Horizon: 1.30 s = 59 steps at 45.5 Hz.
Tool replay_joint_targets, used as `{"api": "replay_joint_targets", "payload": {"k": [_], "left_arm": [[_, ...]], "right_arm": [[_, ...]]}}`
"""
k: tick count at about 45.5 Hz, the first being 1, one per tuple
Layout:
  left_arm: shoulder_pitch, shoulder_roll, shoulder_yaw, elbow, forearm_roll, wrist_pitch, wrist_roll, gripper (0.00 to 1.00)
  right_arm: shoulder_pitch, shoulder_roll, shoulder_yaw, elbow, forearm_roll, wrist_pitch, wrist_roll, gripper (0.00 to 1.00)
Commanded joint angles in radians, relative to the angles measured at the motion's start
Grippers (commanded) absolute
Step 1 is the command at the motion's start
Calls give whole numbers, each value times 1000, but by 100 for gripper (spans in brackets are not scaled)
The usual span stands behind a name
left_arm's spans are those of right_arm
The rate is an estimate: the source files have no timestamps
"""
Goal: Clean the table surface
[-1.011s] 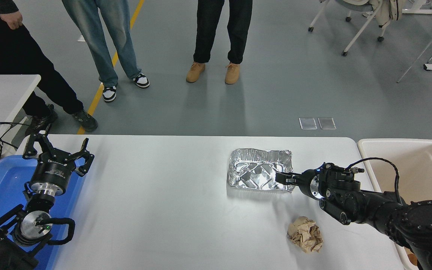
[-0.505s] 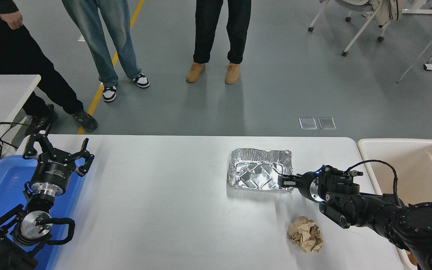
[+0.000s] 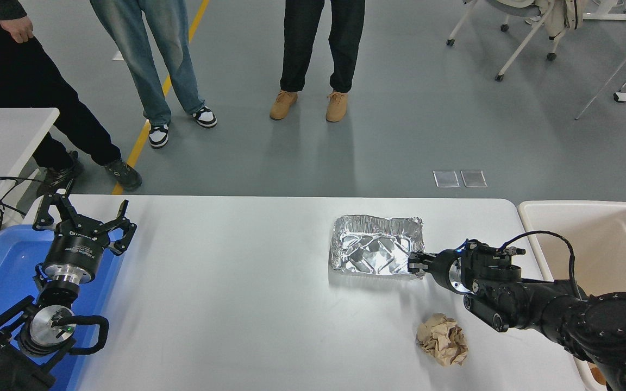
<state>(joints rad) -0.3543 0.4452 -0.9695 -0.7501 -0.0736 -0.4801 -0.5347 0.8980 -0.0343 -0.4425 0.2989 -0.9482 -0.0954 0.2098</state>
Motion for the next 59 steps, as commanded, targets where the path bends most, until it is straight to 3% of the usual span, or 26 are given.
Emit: {"api": "replay_joint_targets", "payload": {"k": [1,16,26,42,59], "left_arm": [[0,0,0,0,0,0,-1,99],[0,0,0,0,0,0,1,99],[0,1,0,0,0,0,1,99],[0,1,0,0,0,0,1,99],[0,0,0,0,0,0,-1,99]], "right_arm": [[6,-1,-1,0,3,3,25,0],[38,-13,1,28,6,11,75,0],[93,-99,22,166,29,45,99,0],[263,-340,7,532,121,49,94,0],[415,-564,1,741,106,65,100,0]]}}
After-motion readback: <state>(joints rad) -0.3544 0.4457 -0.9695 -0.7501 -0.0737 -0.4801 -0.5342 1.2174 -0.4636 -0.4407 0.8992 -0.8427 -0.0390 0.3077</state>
